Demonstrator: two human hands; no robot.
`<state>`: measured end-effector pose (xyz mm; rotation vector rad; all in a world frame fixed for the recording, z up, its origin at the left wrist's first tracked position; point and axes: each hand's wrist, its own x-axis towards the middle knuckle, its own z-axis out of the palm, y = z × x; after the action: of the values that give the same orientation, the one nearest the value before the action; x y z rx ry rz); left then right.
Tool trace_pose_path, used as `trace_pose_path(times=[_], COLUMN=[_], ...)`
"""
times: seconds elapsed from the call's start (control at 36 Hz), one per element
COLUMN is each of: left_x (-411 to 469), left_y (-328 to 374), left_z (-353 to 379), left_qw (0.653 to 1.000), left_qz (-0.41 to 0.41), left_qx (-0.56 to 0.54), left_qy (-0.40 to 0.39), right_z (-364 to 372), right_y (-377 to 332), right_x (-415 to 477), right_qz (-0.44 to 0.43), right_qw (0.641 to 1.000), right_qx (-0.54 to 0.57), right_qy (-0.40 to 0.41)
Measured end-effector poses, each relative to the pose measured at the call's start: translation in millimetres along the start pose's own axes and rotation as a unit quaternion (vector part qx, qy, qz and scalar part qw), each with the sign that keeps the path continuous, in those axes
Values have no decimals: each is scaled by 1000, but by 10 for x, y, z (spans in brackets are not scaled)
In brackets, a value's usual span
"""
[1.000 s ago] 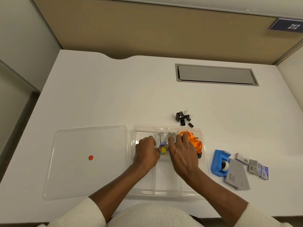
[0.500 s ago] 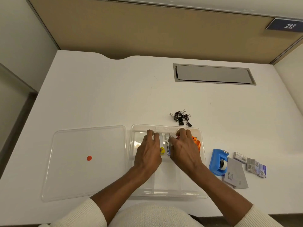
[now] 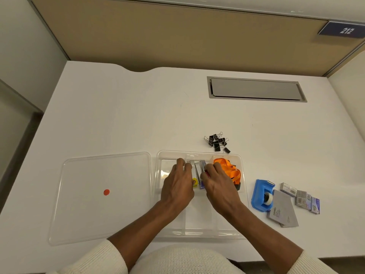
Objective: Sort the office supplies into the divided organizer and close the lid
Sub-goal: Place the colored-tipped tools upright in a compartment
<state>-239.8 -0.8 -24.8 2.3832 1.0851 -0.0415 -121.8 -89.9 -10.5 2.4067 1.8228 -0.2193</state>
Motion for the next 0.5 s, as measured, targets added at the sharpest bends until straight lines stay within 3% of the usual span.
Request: trace_pose_path(times=[0.22,0.5], left_x=[8,23], left_y=[-27,-31], left_z=[6,1], left_qw=[1000,1000], left_qz=[2,8], left_qx=[-12,-4], left_qy=[0,9], right_z=[-39,124], right_y=[160,103], right_x=[-17,-20], right_qz=[-38,-68], right_qw=[998,997], right_qx=[32,-30], right_qy=[34,8])
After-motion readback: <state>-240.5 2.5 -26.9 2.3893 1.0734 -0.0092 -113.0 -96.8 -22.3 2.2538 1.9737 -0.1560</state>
